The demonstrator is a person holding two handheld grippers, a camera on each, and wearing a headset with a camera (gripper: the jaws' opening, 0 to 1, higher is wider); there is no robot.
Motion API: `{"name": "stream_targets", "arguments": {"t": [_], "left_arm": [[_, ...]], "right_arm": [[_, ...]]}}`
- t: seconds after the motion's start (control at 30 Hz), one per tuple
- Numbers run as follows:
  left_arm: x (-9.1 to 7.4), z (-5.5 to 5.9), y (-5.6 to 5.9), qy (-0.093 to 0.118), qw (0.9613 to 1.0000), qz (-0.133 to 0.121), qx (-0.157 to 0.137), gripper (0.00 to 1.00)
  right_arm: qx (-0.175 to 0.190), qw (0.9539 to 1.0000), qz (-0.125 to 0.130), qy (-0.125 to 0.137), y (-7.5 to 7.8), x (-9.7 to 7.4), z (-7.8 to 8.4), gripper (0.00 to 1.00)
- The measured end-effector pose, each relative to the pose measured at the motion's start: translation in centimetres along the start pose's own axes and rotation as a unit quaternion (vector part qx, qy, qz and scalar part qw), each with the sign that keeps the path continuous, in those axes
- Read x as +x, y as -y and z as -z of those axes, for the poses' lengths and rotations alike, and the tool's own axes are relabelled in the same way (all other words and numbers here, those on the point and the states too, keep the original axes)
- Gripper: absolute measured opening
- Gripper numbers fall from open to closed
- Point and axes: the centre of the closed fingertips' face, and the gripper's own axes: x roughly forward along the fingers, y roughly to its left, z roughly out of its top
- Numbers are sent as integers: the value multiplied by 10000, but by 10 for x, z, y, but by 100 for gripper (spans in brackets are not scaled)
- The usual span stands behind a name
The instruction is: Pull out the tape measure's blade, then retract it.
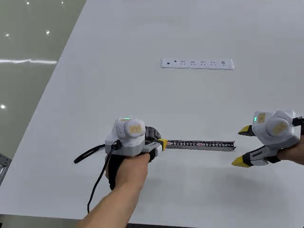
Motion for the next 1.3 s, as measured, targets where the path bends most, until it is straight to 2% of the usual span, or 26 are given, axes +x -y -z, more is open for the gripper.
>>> {"name": "stream_targets", "arguments": {"t": [0.23, 0.47, 0.7, 1.03, 1.3], "left_arm": [[8, 0, -2, 4, 10000, -69, -54, 82], [14, 0, -3, -24, 9999, -86, -114, 80], [17, 1, -4, -17, 9998, -90, -190, 79], [21, 3, -4, -44, 9997, -67, -241, 75], [23, 6, -4, -91, 9995, -39, -296, 71]], "right_arm": [[-385, 9989, -181, -181, 9, 11, 5, 50], [-621, 9969, -345, -337, 17, 19, 12, 46], [-893, 9936, -532, -446, 17, 26, 17, 41], [-1168, 9888, -720, -582, 16, 34, 21, 28], [-1177, 9882, -772, -600, 20, 37, 24, 22]]}}
